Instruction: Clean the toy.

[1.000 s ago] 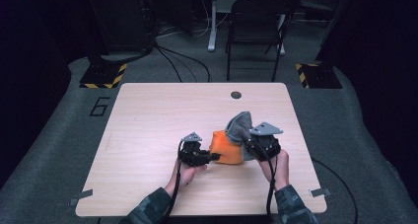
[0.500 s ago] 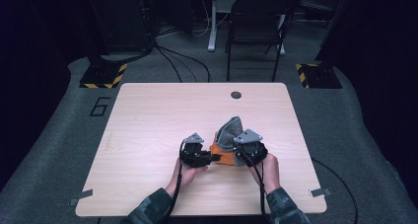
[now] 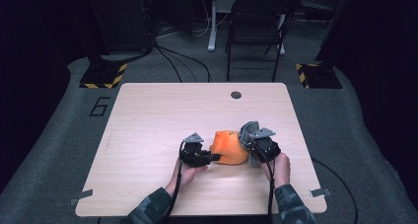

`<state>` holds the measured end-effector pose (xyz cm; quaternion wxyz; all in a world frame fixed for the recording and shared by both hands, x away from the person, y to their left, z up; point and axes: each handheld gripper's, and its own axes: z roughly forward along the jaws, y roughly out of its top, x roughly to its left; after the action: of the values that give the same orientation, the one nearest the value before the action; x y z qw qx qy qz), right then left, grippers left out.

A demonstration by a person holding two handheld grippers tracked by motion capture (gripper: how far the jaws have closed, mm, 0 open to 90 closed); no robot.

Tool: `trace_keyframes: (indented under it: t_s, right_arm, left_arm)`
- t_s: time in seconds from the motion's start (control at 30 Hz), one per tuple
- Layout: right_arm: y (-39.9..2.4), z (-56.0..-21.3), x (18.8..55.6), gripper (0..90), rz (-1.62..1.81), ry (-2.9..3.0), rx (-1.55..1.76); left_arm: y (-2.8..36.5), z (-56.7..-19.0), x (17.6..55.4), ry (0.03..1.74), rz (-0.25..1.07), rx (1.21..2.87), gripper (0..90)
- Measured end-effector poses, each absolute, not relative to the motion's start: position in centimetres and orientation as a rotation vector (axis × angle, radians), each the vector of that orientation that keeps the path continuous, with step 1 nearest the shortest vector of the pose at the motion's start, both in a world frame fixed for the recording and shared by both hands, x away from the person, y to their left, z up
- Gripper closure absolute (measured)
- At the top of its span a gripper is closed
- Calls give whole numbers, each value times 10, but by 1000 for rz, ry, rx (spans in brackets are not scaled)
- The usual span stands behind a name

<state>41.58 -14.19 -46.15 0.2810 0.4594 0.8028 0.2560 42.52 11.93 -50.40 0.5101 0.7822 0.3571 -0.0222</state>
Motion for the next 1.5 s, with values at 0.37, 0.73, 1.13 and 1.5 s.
trace_keyframes:
  t_s: [0.37, 0.73, 1.13, 1.5]
  right_arm:
    - [-158, -472, 424, 689, 624, 2170, 1306]
    - [-118, -416, 388, 688, 919, 2136, 1024]
    - [-139, -448, 407, 685, 759, 2146, 1158]
    - [-161, -452, 416, 685, 763, 2101, 1272]
  left_arm:
    - [121, -504, 426, 864, -52, 1883, 747]
    - [120, -504, 424, 865, -44, 1891, 747]
    - [119, -506, 425, 860, -38, 1891, 745]
    - [121, -507, 425, 866, -42, 1885, 743]
